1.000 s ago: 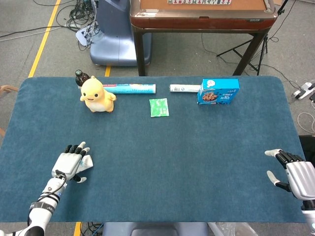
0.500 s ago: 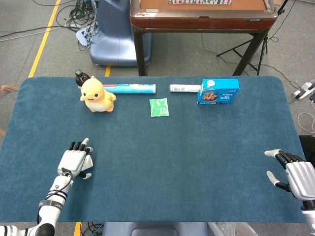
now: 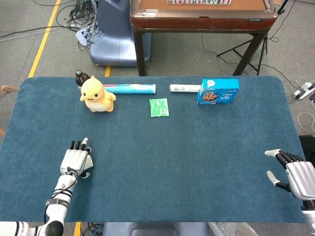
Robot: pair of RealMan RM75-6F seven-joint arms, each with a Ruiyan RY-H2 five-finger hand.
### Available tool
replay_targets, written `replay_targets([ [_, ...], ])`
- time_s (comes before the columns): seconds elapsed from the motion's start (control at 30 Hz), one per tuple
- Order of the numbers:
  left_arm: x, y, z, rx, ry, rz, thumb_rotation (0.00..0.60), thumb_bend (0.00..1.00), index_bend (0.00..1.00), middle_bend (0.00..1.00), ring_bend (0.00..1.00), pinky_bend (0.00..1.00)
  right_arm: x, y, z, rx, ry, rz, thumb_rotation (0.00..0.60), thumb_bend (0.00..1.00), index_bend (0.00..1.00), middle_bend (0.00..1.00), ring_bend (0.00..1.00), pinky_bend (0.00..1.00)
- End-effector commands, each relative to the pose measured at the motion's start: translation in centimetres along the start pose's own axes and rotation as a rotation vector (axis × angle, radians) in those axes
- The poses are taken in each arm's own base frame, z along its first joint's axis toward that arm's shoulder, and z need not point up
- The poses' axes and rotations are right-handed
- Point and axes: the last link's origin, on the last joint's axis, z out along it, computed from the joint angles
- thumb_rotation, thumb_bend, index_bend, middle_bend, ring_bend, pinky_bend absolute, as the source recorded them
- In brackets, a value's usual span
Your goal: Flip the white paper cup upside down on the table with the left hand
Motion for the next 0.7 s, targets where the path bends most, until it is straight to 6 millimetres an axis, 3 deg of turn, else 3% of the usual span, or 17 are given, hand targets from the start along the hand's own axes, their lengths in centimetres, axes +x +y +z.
replay_targets([
  [0.03, 0.01, 0.38, 0.05, 0.002, -0.002, 0.014, 0.600, 0.09, 0.25, 0.00, 0.00, 0.00, 0.02, 0.01, -0.01, 0.000, 0.000, 0.001, 0.600, 0.30, 0.32, 0.33, 0.37, 0.46],
  [0.7, -0.76, 1.05, 0.41, 0.034, 0.028, 0.077, 0.600, 0.09, 0.29, 0.00, 0.00, 0.00, 0.12, 0.05, -0.06, -0.001, 0.004, 0.004, 0.600, 0.30, 0.32, 0.33, 0.37, 0.46],
])
